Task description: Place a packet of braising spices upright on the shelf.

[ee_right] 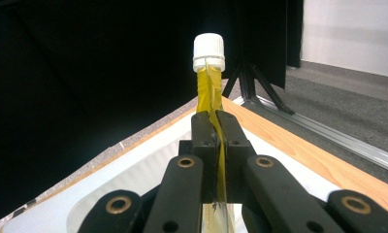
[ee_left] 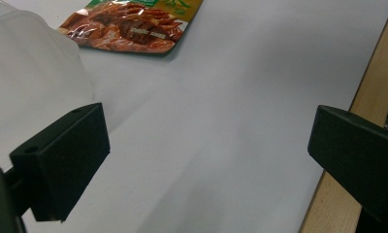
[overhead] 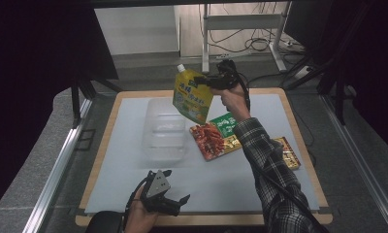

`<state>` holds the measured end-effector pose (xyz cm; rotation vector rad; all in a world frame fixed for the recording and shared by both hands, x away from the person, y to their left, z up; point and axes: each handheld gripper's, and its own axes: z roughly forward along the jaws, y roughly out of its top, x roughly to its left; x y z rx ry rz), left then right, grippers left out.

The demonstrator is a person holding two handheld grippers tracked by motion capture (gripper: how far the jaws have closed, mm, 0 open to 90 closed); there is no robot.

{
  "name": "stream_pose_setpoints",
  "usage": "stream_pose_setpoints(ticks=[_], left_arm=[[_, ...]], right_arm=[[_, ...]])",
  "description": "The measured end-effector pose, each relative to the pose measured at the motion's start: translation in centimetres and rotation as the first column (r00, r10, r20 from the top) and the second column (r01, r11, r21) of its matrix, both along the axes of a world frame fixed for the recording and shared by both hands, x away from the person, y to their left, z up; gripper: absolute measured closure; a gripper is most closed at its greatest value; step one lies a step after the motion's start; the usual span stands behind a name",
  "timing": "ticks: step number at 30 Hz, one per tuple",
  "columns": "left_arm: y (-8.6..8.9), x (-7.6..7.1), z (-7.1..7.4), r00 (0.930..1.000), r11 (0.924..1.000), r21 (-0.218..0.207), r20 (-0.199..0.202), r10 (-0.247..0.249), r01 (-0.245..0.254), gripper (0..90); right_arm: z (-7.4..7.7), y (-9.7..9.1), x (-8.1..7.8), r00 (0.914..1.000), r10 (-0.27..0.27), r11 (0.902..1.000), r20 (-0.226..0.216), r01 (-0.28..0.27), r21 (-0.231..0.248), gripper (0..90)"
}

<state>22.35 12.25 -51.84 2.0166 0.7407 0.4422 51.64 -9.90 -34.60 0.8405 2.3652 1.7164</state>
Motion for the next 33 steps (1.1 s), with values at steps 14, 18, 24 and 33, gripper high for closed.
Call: stream_pose_setpoints(ticks=[14,18,24,33], left_arm=[[-0.2,-0.1,0.1,0.9997,0.9998,-0.005,0.006,-0.022,0.022,1.2],[-0.2,-0.2,0.1,0.9997,0.9997,-0.005,0.007,-0.023,0.023,1.2],[-0.2,-0.2,0.1,0.9996,0.9996,-0.011,0.01,-0.026,0.026,1.2],[-0.1,-0.2,0.1,0.9995,0.9995,-0.016,0.014,-0.028,0.028,1.2]], right_arm=[[0.0,3.2,1.6,0.9995,0.024,0.9996,0.021,-0.024,0.016,87.1],[0.0,4.0,1.9,0.9993,0.032,0.9994,0.021,-0.032,0.014,87.1],[-0.5,5.7,2.6,0.9986,0.048,0.9988,0.024,-0.048,0.002,87.1],[-1.2,7.4,3.0,0.9981,0.054,0.9985,0.029,-0.055,0.003,87.1]])
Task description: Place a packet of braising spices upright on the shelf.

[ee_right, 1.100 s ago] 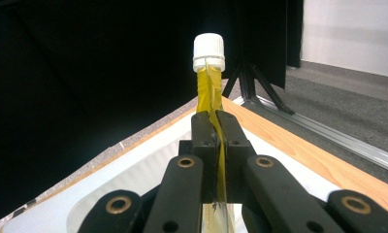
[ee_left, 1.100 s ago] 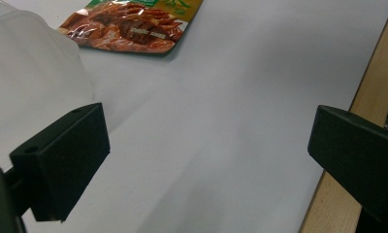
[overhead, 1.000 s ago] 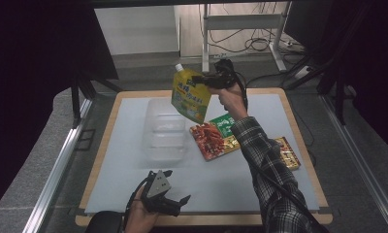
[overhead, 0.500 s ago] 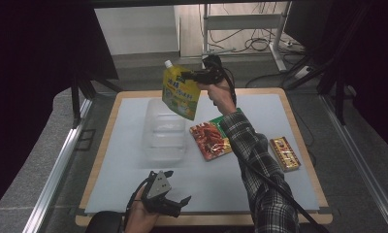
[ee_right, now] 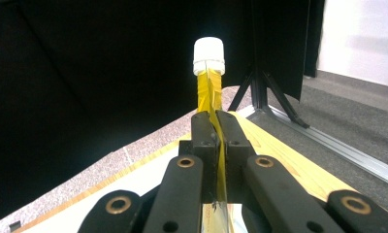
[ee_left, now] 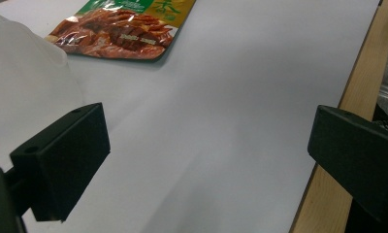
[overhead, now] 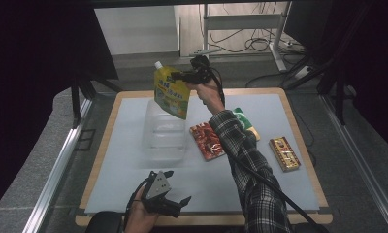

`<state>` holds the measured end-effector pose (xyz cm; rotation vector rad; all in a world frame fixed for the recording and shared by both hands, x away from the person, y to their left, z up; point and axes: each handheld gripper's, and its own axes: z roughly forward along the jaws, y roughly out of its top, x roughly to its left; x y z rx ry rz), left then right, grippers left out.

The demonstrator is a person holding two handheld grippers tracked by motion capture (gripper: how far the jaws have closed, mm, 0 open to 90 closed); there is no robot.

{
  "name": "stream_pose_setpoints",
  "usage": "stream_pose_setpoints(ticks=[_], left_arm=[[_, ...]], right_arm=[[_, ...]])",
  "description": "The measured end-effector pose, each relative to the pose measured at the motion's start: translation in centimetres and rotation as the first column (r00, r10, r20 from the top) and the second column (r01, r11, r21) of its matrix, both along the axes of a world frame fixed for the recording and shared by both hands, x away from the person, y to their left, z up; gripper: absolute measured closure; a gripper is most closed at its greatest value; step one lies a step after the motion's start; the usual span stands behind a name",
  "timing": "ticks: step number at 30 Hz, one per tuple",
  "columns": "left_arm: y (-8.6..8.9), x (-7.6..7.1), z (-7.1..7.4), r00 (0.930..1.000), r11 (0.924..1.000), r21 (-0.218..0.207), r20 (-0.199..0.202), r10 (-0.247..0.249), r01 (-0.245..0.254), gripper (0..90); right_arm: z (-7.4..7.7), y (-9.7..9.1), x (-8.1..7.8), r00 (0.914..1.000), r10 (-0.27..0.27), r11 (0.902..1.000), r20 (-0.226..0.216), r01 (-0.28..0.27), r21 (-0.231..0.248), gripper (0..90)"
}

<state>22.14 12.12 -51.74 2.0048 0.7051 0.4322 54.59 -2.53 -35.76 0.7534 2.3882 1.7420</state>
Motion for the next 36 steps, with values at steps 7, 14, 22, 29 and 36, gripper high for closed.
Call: stream_pose_setpoints(ticks=[7,14,22,29,36], left_arm=[[0.1,0.0,0.0,1.0,1.0,-0.002,-0.001,0.0,0.0,1.3],[0.0,0.0,0.0,1.0,1.0,0.002,-0.002,-0.003,0.003,1.3],[0.0,0.0,0.0,1.0,1.0,0.0,-0.003,-0.004,0.004,1.3],[-0.1,0.0,-0.1,1.0,1.0,-0.003,-0.005,-0.006,0.006,1.3],[-0.1,0.0,-0.1,0.9999,0.9999,0.005,-0.004,-0.01,0.01,1.3]], right_arm=[[-1.3,1.2,0.3,0.9997,0.021,0.9991,-0.009,-0.022,-0.037,87.0],[-2.5,1.9,0.4,0.9994,0.03,0.9969,-0.017,-0.031,-0.073,86.8],[-3.1,2.4,0.4,0.9987,0.048,0.9939,-0.014,-0.049,-0.099,86.6],[-3.7,2.2,0.5,0.9995,0.02,0.9948,-0.027,-0.022,-0.1,87.0],[-3.3,3.0,0.0,0.9991,0.042,0.9884,0.005,-0.041,-0.146,85.1]])
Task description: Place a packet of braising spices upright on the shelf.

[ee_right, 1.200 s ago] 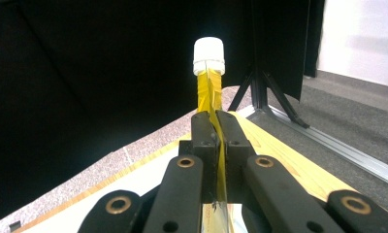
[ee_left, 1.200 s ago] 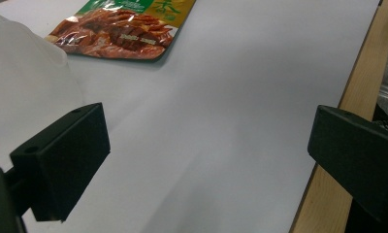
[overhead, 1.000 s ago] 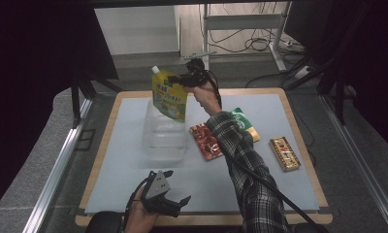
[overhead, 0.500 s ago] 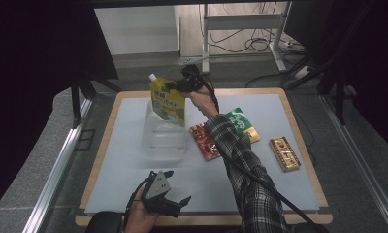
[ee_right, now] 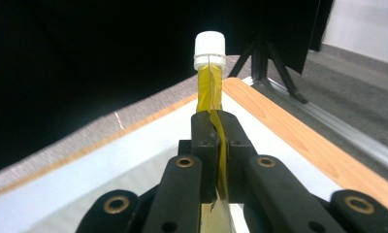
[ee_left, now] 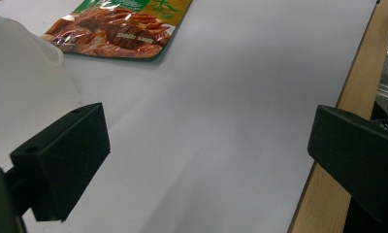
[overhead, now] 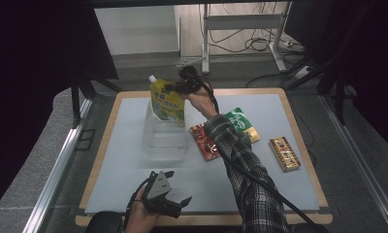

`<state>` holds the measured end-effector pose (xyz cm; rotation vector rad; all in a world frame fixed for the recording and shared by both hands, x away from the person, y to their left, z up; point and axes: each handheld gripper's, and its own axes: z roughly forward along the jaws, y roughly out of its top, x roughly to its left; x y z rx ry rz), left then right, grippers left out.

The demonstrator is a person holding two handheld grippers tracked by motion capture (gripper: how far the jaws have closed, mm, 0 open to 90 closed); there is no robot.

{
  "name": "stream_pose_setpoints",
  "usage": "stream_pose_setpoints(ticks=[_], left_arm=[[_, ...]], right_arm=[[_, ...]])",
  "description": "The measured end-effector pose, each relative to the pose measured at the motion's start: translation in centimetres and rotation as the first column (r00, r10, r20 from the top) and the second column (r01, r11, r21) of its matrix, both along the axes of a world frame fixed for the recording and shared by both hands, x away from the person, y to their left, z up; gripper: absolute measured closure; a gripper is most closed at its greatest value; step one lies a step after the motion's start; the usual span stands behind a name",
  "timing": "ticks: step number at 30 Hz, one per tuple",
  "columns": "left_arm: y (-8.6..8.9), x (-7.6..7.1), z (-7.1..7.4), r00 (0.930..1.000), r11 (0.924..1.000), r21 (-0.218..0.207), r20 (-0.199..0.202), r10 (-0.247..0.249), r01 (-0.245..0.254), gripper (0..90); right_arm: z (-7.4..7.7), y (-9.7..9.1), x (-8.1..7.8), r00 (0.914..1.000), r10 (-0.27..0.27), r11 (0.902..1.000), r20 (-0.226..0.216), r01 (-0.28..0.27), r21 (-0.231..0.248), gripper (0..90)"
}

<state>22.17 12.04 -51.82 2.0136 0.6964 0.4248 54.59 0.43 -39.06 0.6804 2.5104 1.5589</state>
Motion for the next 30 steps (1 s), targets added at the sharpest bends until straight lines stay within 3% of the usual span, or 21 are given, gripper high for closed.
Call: stream_pose_setpoints(ticks=[3,8,13,22,30], left_arm=[[0.0,0.0,0.0,1.0,1.0,-0.004,-0.001,0.002,-0.002,1.3],[-0.1,0.0,0.0,1.0,1.0,0.0,0.0,-0.002,0.002,1.2],[-0.2,-0.1,0.0,1.0,1.0,0.0,0.002,-0.005,0.005,1.2],[-0.3,0.0,-0.1,0.9999,0.9999,0.004,0.001,-0.01,0.01,1.1],[-0.4,0.0,-0.2,0.9999,0.9999,0.004,0.002,-0.012,0.012,1.1]], right_arm=[[0.4,-0.1,-0.4,0.9987,0.0,0.9998,0.051,0.001,-0.019,73.1],[1.1,-1.0,-0.7,0.997,-0.035,0.9993,0.069,0.036,-0.005,55.4],[1.2,-1.9,-1.0,0.9936,-0.053,0.998,0.1,0.056,-0.03,38.2],[1.5,-3.1,-1.4,0.9901,-0.074,0.9938,0.12,0.083,-0.074,24.1],[1.6,-4.6,-2.0,0.9947,-0.05,0.9955,0.09,0.057,-0.076,14.7]])
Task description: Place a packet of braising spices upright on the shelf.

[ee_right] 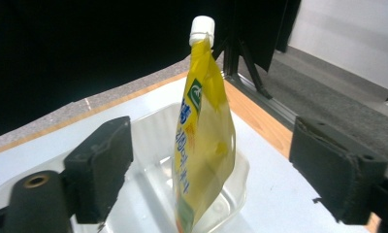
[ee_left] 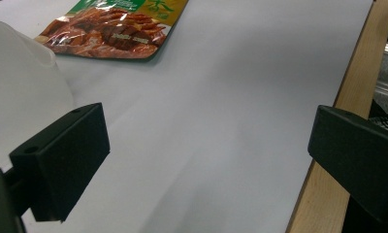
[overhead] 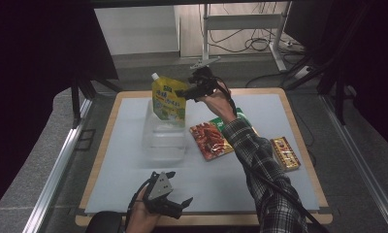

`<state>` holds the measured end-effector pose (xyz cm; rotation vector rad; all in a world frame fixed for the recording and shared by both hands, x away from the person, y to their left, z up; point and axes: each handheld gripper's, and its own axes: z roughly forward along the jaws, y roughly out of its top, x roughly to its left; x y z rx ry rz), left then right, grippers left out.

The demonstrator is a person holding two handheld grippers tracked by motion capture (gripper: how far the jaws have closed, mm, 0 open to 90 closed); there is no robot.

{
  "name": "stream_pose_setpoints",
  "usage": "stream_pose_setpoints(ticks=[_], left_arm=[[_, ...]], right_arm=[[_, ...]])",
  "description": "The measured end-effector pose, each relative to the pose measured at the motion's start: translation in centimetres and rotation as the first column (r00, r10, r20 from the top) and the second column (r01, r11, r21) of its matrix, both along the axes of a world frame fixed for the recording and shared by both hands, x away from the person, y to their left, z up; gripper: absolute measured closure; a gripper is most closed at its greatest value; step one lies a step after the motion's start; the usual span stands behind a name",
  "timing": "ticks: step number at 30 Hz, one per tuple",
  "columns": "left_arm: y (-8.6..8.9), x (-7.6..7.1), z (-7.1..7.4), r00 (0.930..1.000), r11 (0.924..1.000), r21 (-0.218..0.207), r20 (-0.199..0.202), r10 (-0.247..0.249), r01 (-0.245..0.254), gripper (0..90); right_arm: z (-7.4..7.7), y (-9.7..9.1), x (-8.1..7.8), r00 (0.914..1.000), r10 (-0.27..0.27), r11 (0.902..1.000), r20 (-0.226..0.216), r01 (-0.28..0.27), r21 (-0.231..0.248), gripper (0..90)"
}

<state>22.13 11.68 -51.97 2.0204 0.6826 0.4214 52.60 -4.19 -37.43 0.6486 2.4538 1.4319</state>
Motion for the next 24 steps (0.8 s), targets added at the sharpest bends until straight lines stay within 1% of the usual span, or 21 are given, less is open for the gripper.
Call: stream_pose_setpoints(ticks=[2,4,7,9,11,16,24], left_arm=[[0.0,0.0,0.0,1.0,1.0,0.001,0.0,0.0,0.0,1.1],[0.0,0.0,0.0,1.0,1.0,0.002,0.0,-0.002,0.002,1.1],[-0.1,0.0,-0.1,1.0,1.0,0.004,0.0,-0.002,0.002,0.8],[-0.1,0.0,-0.1,1.0,1.0,-0.003,0.0,-0.001,0.001,0.6],[-0.1,0.0,-0.1,1.0,1.0,-0.003,0.001,-0.001,0.001,0.6],[-0.1,0.0,-0.1,1.0,1.0,-0.005,0.0,-0.003,0.003,0.6],[-0.2,-0.1,-0.1,1.0,1.0,-0.003,0.005,-0.003,0.003,0.4]], right_arm=[[0.0,-0.2,-0.1,1.0,0.005,1.0,-0.003,-0.005,0.001,13.5],[0.0,-0.7,-0.4,1.0,0.007,0.9999,0.004,-0.007,-0.01,10.5],[0.0,-1.4,-0.6,0.9999,0.007,0.9997,0.011,-0.006,-0.024,8.6],[-0.1,-1.8,-0.8,0.9999,0.001,0.9995,0.012,0.0,-0.032,7.5],[-0.1,-2.1,-0.9,0.9999,-0.002,0.9993,0.011,0.002,-0.038,7.1],[-0.4,-3.4,-1.5,0.9999,-0.013,0.9986,0.009,0.014,-0.051,5.3],[-0.9,-4.5,-2.4,0.9999,-0.016,0.9979,-0.003,0.016,-0.063,4.4]])
